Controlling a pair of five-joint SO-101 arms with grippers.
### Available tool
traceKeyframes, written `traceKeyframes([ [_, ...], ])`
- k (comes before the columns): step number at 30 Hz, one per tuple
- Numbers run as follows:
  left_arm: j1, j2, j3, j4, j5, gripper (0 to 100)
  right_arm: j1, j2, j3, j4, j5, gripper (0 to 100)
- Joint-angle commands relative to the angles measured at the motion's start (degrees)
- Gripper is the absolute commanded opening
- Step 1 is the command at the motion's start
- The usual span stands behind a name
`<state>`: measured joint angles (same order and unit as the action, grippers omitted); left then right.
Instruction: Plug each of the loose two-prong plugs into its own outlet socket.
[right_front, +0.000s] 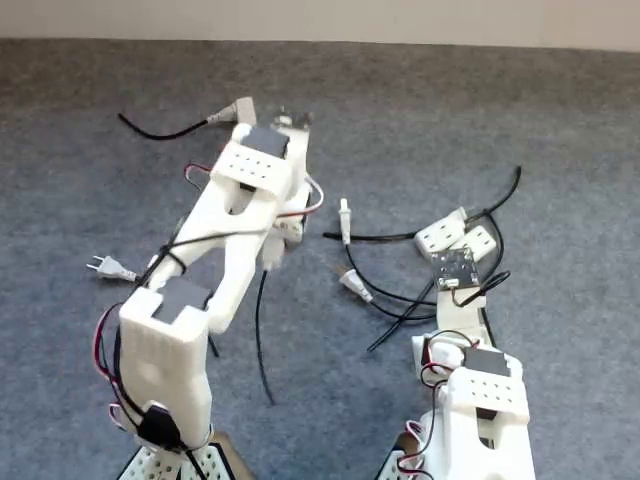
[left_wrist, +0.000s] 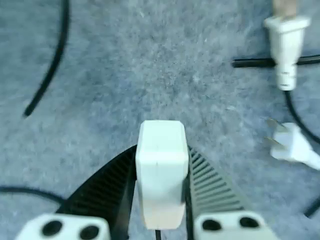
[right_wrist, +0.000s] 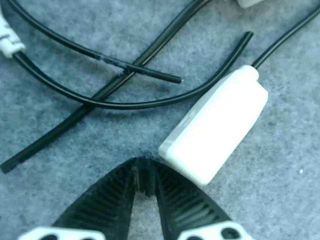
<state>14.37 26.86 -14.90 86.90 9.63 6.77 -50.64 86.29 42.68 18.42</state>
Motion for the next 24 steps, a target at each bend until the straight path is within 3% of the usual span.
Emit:
traceKeyframes([
  [1, 0.5, 4.8, -0.4, -4.1, -2.3, 2, 0.5, -0.2, 0.0, -2.0, -0.3, 0.9],
  [8, -0.6, 8.1, -6.0, 2.2, -1.9, 17, 0.5, -0.2, 0.0, -2.0, -0.3, 0.9],
  [16, -3.4, 8.2, -8.1, 5.6, -3.3, 18, 0.5, -0.2, 0.0, -2.0, -0.3, 0.9],
  [24, -11.2, 8.2, -8.1, 5.9, -8.4, 17, 0.5, -0.2, 0.0, -2.0, -0.3, 0.9],
])
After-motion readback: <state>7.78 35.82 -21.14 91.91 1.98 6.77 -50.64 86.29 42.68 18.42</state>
